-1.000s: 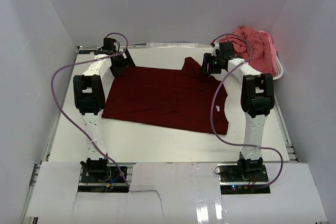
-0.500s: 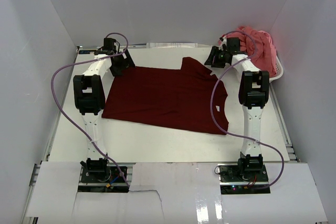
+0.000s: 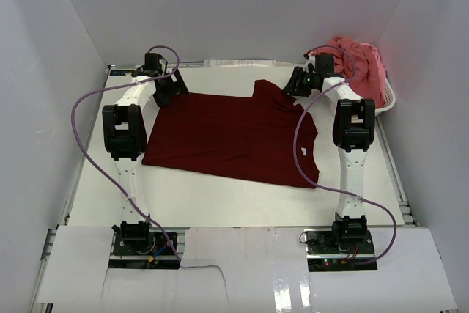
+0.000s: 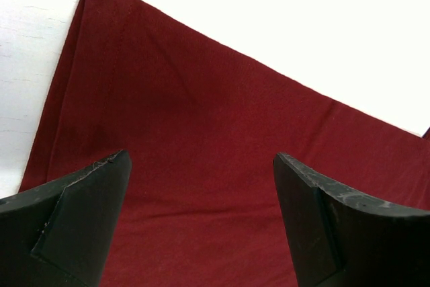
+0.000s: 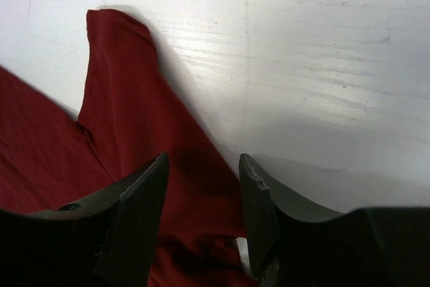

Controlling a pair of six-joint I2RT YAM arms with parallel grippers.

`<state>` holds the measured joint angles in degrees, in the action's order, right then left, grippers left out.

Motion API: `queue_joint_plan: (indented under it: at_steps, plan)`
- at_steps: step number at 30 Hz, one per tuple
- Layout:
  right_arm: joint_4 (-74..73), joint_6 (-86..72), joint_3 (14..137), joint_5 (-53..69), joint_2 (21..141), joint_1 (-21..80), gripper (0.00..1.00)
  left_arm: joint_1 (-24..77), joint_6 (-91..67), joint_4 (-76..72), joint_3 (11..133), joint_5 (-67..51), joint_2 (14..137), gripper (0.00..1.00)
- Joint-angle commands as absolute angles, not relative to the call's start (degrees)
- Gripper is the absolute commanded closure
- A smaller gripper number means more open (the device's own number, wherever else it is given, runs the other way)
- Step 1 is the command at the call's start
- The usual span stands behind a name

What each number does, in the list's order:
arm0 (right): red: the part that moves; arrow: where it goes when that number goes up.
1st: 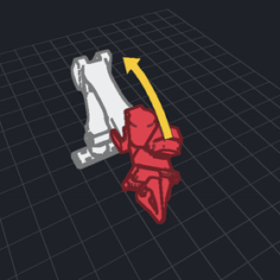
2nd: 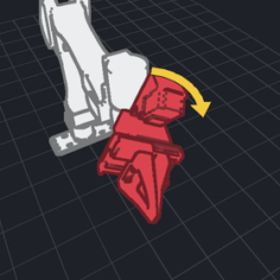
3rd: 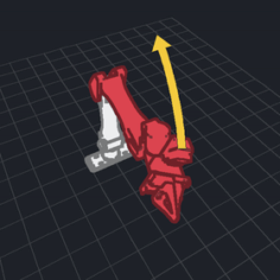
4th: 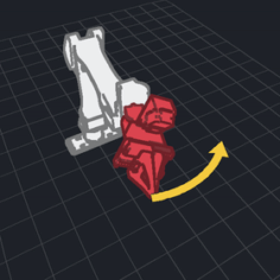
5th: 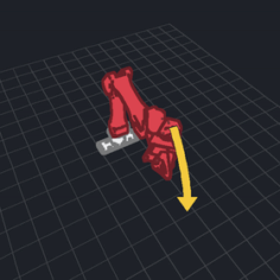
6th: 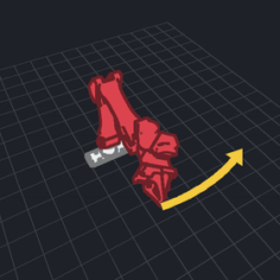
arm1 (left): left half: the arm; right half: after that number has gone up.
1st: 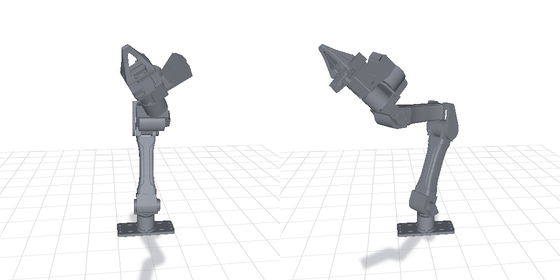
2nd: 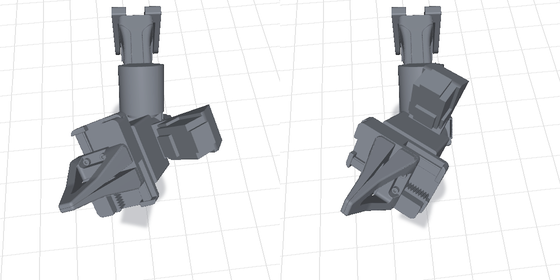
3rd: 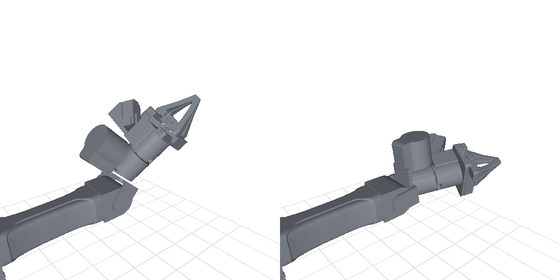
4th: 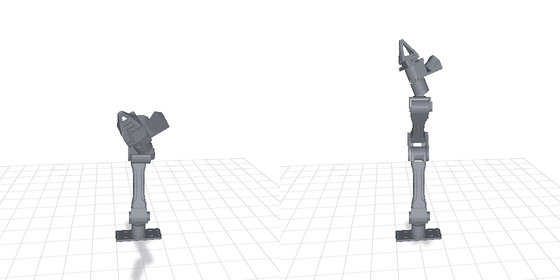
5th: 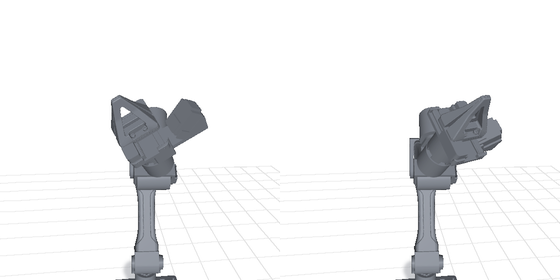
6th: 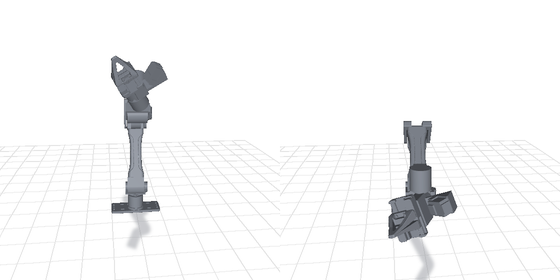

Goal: Fold and stack the t-shirts
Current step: Grap the side of the flattened tshirt furthest away from the robot with both arms

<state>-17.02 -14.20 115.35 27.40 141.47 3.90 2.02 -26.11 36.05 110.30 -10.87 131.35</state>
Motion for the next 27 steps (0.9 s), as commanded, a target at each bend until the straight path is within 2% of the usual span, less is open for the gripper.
queue_joint_plan:
  at_steps: [1,3,5,6,7,15,21,26,27]
  plan:
    - [-21.18,-12.22,114.43,27.95,140.89,4.48,0.50,2.37,-25.75,36.74,111.01,-10.20,126.83,0.02]
    - [-23.46,-11.78,116.18,28.65,142.29,4.48,0.54,2.46,-25.66,36.91,111.01,-10.11,126.74,0.02]
    - [-24.17,-11.78,117.77,28.74,142.99,4.57,0.72,2.55,-25.66,36.91,111.01,-10.11,126.74,0.02]
    - [-24.00,-11.86,118.47,28.74,143.17,4.57,0.87,2.55,-25.66,36.91,111.01,-10.11,126.74,0.02]
    - [-23.82,-11.95,119.09,28.48,143.35,4.57,0.92,2.55,-25.66,37.00,111.01,-10.19,126.65,0.02]
    - [-15.22,-13.01,120.32,24.26,141.25,4.57,0.92,2.64,-25.40,37.18,111.09,-9.84,126.56,0.02]
    - [-8.53,-4.42,120.16,17.24,137.56,7.03,0.92,2.72,-25.23,37.18,111.36,-9.76,126.74,0.02]
    - [3.99,13.49,107.26,8.29,128.35,13.34,0.92,2.72,-25.14,37.26,111.53,-9.67,126.91,0.02]
    - [7.09,15.80,99.66,6.87,126.23,14.40,0.92,2.72,-25.14,37.27,111.53,-9.67,126.91,0.02]
